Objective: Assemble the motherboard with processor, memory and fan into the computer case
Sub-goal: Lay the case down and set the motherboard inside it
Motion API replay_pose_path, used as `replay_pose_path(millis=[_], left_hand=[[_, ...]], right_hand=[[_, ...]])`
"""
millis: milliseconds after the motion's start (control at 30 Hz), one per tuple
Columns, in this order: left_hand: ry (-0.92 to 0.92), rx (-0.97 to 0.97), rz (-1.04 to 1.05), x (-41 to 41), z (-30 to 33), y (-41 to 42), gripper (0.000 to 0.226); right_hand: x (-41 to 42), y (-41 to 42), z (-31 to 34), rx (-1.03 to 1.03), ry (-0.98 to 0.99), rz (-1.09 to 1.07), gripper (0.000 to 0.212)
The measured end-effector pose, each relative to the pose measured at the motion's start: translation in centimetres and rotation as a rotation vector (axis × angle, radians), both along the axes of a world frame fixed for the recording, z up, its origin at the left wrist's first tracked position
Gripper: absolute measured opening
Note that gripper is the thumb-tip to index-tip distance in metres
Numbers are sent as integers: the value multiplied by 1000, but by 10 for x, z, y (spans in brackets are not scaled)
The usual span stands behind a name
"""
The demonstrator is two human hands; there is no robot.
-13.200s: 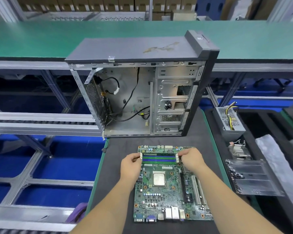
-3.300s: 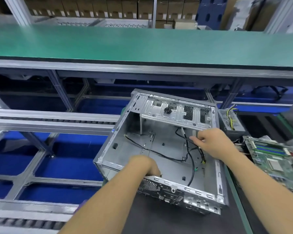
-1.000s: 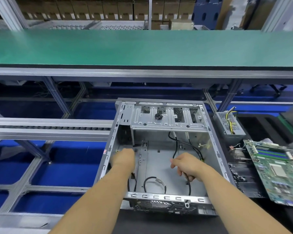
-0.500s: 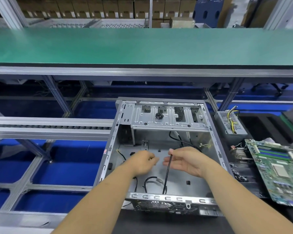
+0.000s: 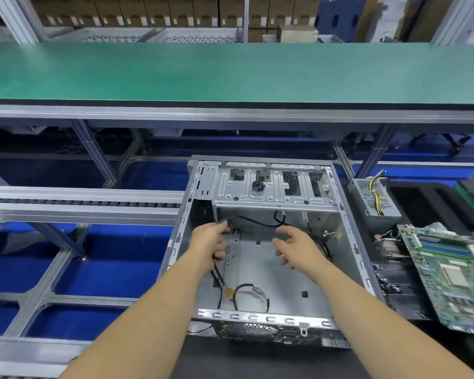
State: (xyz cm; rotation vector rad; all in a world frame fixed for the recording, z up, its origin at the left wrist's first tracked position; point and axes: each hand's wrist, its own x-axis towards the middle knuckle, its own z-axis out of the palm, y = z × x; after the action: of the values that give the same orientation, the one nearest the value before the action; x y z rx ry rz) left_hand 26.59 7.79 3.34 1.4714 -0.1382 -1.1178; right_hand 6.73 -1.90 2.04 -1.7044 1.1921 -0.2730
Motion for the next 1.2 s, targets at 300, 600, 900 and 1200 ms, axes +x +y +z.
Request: replay_pose_path(millis=[300, 600, 900, 1200], left_hand=[[331, -273, 236, -7, 7, -14, 24], [-1, 110, 78, -7, -9, -22, 25], [358, -64, 260, -7, -5, -45, 17], [-133, 41, -71, -14, -23, -64, 30]], right_hand=[[21, 8, 21, 226, -9, 216, 64], [24, -1, 15, -569, 631, 422, 37], [22, 0, 12, -580, 429, 170, 43], [4, -15, 9, -375, 450, -222, 44]])
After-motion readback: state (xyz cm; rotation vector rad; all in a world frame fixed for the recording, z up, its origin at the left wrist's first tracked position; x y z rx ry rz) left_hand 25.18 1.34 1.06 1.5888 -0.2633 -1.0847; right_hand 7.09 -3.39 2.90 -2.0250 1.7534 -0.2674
